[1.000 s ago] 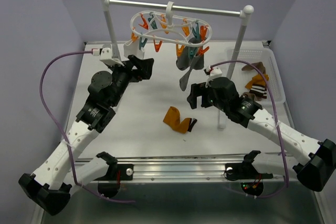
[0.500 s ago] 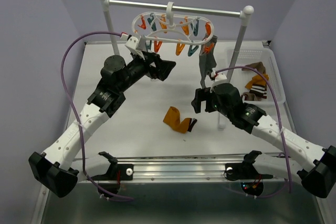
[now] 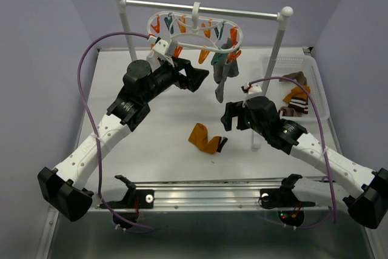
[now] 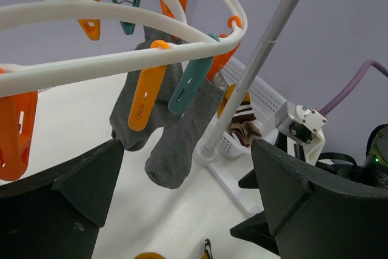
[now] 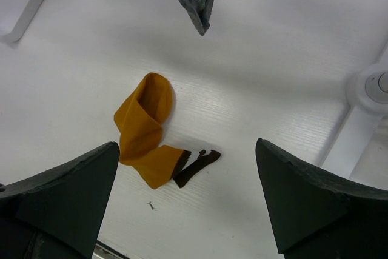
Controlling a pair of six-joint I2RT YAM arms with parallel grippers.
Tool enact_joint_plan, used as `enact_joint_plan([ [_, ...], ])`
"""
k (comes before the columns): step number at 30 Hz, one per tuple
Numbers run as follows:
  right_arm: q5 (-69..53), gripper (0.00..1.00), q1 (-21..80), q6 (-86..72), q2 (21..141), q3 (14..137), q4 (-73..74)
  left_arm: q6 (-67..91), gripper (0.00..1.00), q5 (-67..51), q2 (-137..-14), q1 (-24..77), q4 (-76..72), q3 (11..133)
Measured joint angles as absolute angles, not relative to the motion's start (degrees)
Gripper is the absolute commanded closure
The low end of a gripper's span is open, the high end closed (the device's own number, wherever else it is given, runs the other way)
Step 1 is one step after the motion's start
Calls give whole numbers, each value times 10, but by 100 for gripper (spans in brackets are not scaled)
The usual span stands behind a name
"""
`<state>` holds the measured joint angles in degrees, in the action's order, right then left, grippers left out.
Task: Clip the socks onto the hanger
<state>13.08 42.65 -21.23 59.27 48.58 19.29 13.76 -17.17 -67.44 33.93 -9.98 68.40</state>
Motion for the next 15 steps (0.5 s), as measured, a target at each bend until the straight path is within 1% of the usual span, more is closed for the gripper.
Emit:
enact_joint_plan([
  [5, 126, 0, 427, -203, 593, 486, 193, 138, 1, -147, -674, 339, -106, 684],
  [11, 115, 0, 427, -192, 592, 486, 193, 138, 1, -147, -682, 340, -111, 684],
  [15, 33, 0, 426, -168, 573, 486, 192, 141, 1, -129, -689, 341, -111, 684],
])
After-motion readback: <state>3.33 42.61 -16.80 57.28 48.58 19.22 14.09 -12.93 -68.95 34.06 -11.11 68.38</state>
